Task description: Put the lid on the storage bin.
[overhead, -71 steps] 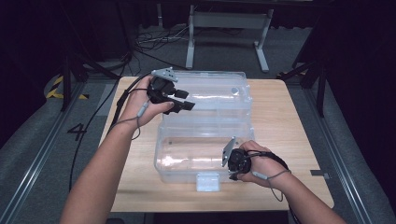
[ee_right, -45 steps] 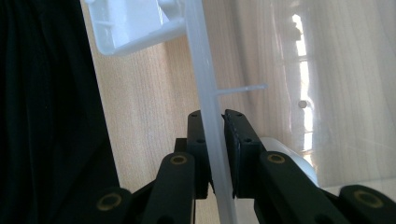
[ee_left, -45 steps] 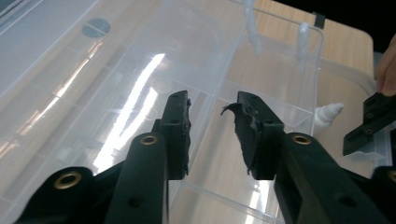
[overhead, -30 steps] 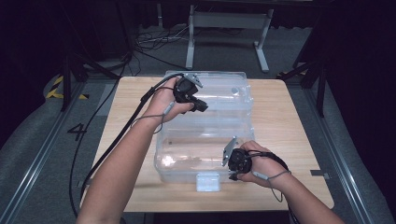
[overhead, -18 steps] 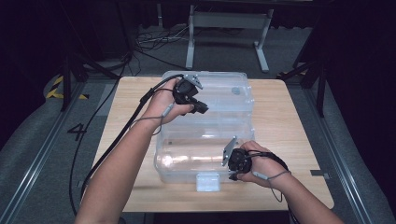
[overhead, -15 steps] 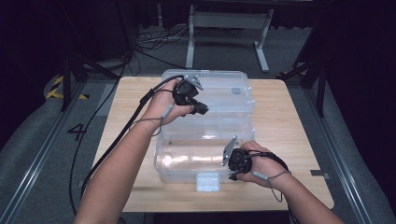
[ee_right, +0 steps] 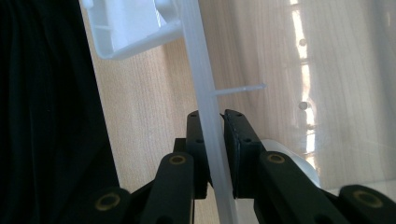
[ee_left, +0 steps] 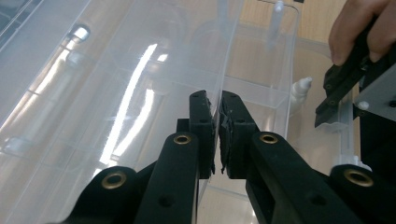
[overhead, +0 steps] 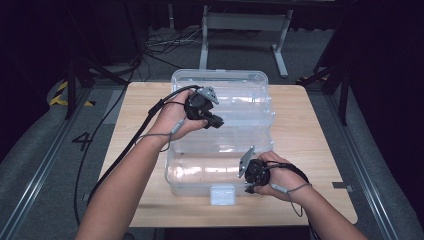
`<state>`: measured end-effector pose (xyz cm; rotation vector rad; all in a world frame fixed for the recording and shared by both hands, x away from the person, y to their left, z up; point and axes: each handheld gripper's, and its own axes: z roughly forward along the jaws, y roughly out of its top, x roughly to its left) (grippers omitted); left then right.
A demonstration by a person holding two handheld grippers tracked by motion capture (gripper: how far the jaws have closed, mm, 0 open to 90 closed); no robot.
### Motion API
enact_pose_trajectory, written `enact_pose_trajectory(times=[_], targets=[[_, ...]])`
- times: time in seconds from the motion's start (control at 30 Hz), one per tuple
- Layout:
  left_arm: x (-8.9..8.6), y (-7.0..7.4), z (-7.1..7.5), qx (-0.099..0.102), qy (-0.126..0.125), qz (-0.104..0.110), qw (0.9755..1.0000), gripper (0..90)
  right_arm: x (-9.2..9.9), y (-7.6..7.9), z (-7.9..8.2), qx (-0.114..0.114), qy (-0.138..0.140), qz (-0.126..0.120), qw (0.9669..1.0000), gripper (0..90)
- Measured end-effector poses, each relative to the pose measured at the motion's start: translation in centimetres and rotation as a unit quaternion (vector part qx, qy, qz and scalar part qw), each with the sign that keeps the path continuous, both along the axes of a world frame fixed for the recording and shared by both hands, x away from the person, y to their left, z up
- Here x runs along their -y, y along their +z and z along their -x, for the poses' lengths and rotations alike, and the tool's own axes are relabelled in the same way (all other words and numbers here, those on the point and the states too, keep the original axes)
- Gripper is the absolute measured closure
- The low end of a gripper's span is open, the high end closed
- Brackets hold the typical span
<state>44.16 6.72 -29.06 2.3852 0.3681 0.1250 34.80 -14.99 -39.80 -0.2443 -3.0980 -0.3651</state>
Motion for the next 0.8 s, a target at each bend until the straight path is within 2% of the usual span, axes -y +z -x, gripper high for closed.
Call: enact_pose_trajectory(times=[0.2,0.37,0.57,0.8], targets=[[-0.1,0.0,0.9,0.001,-0.009,0.0,1.0,85.2,0.1,0.0,0.1,0.001,-0.002,-0.003,1.0,81.1],[-0.3,0.0,1.4,-0.009,-0.009,0.006,0.9999,85.1,0.2,0.0,0.2,0.002,-0.011,-0.008,0.9999,81.0],[-0.3,0.0,1.9,-0.006,-0.015,0.003,0.9999,85.4,0.3,-0.1,0.3,0.004,-0.011,-0.011,0.9999,80.9],[-0.3,-0.1,2.9,0.0,-0.021,-0.004,0.9998,85.8,0.4,-0.1,0.7,0.027,-0.014,-0.015,0.9994,80.8]])
